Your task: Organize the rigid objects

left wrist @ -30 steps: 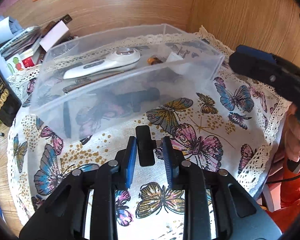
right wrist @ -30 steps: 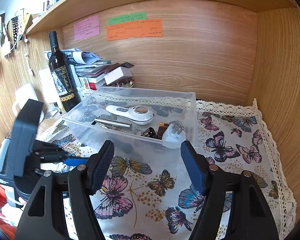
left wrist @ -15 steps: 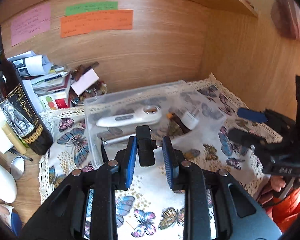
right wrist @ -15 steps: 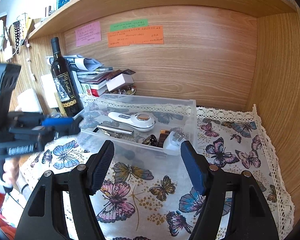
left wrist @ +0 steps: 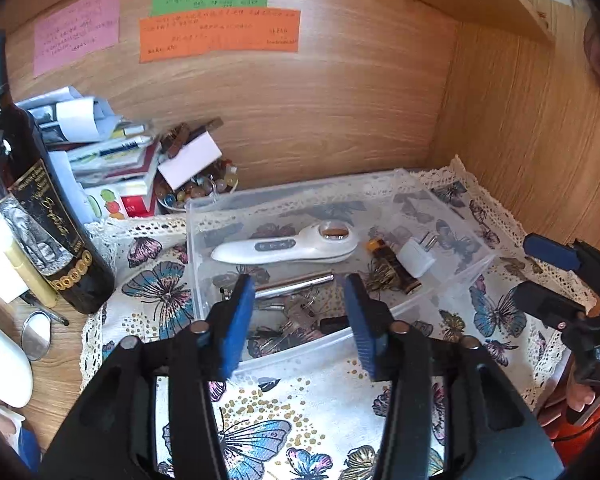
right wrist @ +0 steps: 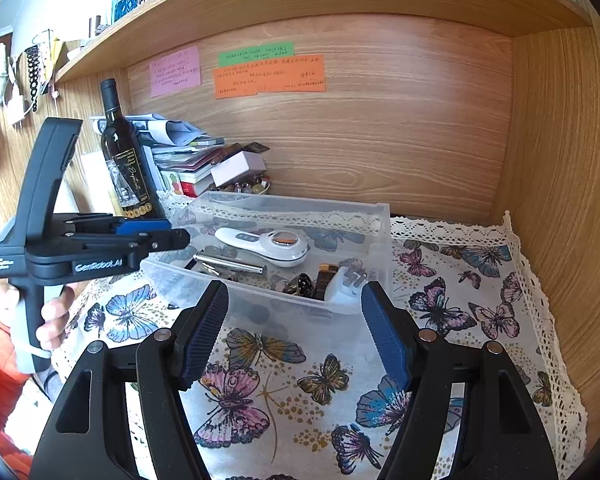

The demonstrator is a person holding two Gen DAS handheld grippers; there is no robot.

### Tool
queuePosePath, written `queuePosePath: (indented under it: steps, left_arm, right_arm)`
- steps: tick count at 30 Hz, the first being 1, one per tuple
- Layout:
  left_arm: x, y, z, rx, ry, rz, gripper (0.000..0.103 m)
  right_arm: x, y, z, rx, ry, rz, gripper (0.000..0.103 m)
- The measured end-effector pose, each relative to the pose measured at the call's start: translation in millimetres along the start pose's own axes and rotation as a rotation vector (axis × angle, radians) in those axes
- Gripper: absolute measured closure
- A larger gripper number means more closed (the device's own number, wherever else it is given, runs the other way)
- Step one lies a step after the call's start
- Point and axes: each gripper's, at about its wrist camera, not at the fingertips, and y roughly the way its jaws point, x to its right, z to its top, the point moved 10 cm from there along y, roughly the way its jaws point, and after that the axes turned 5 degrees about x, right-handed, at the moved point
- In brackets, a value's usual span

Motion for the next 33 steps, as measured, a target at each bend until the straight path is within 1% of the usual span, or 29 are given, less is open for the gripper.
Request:
queuePosePath:
  steps: [2,3,4,6,7,8,9,12,13,15,16,19,25,33]
  left_arm:
    - [0,-10,4,0.033,-0.009,0.006,0.052]
    - [1,-17,7,0.056,-0.014,0.01,0.047]
    - [1,-23,9,0.078,-0.017,0.015,0.045]
    - [3,-38,14,0.129,-0.015,0.03,0.037]
    - [5,-45,17,0.152,-0.013,0.033,0.036]
    - [7,-52,19,0.175,-0.013,0.034,0.031]
    - [9,-60,21,0.2,-0.014,0.036,0.026]
    - [12,-82,29,0.273,-0.02,0.052,0.014]
    - [13,-89,31,0.296,-0.02,0.058,0.013]
    - [16,-102,35,0.34,-0.022,0.069,0.005]
    - [17,-108,37,0.357,-0.024,0.073,0.004]
    - [21,-121,39,0.382,-0.03,0.067,0.002]
    - [23,-134,41,0.406,-0.044,0.057,0.001]
    - [24,-146,40,0.43,-0.05,0.073,0.0]
  right_arm:
    - [-1,-3,3,0.011,0.001,0.003,0.037]
    - [-2,-5,5,0.019,0.002,0.003,0.037]
    - [-2,-7,7,0.027,0.004,0.002,0.036]
    - [-4,-13,13,0.053,0.01,-0.003,0.03]
    - [-4,-16,16,0.067,0.012,-0.008,0.025]
    - [-5,-19,19,0.083,0.014,-0.015,0.021]
    - [-5,-24,22,0.101,0.015,-0.021,0.02]
    - [-7,-36,33,0.146,0.02,-0.038,0.015]
    - [-8,-40,36,0.16,0.021,-0.044,0.012]
    - [-9,-51,45,0.204,0.024,-0.063,0.004]
    - [-10,-56,48,0.222,0.024,-0.072,0.0]
    - [-11,-70,58,0.274,0.02,-0.1,0.0]
    - [-13,-87,69,0.327,0.031,-0.123,0.0]
    - [-13,-95,70,0.341,0.035,-0.135,0.0]
